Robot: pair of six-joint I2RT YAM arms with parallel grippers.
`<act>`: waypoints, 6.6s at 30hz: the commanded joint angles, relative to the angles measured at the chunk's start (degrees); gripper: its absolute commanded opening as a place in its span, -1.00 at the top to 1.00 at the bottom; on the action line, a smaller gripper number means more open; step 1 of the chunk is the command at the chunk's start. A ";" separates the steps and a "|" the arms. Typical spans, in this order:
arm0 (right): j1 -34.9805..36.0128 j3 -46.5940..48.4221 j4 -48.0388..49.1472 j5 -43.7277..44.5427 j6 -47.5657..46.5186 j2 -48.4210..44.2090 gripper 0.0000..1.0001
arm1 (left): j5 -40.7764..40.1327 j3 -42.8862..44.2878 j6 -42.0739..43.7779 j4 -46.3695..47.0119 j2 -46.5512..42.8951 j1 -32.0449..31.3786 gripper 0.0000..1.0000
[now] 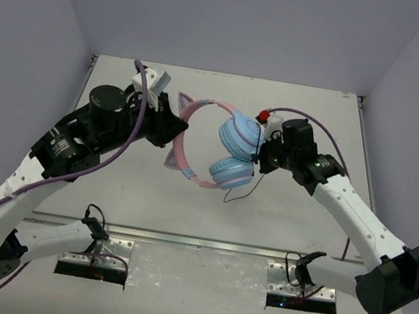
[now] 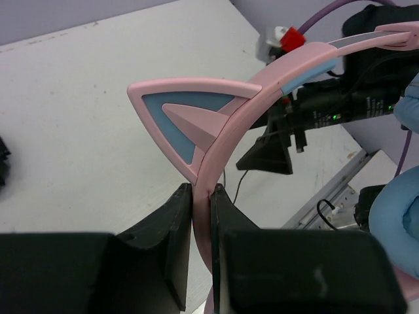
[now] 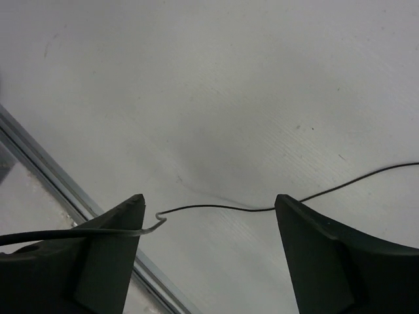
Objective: Wrap the headphones
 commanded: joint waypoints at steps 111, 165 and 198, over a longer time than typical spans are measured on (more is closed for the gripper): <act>-5.56 -4.19 43.14 -31.67 19.60 2.82 -0.98 | 3.26 16.31 -21.58 -8.44 6.70 -0.44 0.99; -8.37 10.56 22.10 -8.56 -8.58 -9.13 0.97 | -2.55 2.17 -3.67 -11.10 3.19 -0.35 0.99; 16.15 37.56 -15.79 21.85 -24.77 15.92 0.97 | 9.68 0.67 16.73 -6.60 4.33 -2.37 0.99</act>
